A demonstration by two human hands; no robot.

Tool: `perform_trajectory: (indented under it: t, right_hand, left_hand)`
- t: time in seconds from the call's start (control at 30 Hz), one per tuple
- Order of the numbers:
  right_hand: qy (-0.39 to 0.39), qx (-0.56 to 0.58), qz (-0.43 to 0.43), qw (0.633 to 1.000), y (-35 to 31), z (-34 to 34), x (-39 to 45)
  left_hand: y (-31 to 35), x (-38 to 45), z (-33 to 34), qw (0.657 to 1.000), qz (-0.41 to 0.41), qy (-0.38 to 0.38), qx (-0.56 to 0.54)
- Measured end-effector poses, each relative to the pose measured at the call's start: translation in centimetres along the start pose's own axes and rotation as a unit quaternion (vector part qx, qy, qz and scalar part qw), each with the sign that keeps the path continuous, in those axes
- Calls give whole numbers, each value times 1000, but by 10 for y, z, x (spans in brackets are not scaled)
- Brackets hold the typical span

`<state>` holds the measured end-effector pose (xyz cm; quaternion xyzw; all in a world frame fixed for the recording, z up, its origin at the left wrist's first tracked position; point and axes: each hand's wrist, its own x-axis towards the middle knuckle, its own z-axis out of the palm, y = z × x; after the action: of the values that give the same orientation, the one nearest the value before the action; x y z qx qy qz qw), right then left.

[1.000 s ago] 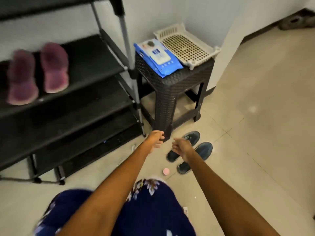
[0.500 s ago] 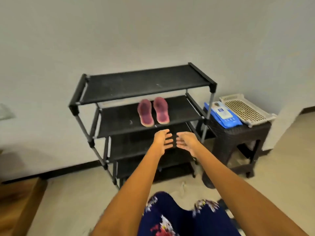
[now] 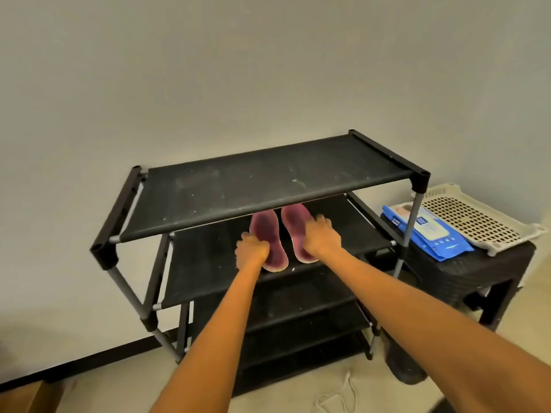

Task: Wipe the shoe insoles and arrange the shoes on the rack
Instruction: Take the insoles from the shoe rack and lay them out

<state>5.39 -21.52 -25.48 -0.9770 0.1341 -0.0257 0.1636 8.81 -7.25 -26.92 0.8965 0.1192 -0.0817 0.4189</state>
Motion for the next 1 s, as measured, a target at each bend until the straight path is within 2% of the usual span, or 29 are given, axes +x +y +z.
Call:
perform_trajectory:
  t: [0.1, 0.17, 0.23, 0.3, 0.4, 0.5, 0.57, 0.67, 0.8, 0.9, 1.0]
  right_hand:
    - [-21, 48, 63, 997, 11, 12, 15]
    - [-29, 67, 75, 995, 15, 19, 23]
    - [-38, 94, 89, 991, 18, 22, 28]
    - [-57, 170, 115, 977, 22, 23, 30]
    - [-60, 332, 155, 929, 28, 23, 28]
    - [-81, 468, 191, 859, 32, 9, 10]
    - [-101, 519, 193, 827, 35, -2, -8]
    - [-119, 537, 185, 814, 44, -18, -45]
    - [-126, 544, 198, 806, 68, -24, -94]
    - [-141, 537, 229, 799, 103, -25, -134]
    - [-139, 541, 278, 781, 160, -21, -178]
  left_hand:
    - [0, 14, 10, 995, -15, -22, 94]
    - [-1, 23, 17, 992, -9, -41, 115]
    - [-3, 30, 22, 996, -10, -46, 74]
    - [-8, 36, 25, 999, -3, -48, -9]
    - [-9, 30, 23, 987, -33, -19, -158]
    - [1, 11, 14, 979, -64, 17, -193]
    - [9, -8, 8, 975, -63, 37, -211]
    - [13, -39, 7, 960, -33, 18, -276]
    - [13, -88, 26, 939, -21, -65, -336]
    - [8, -123, 56, 942, -33, -93, -322]
    - [2, -161, 105, 952, -17, -154, -263]
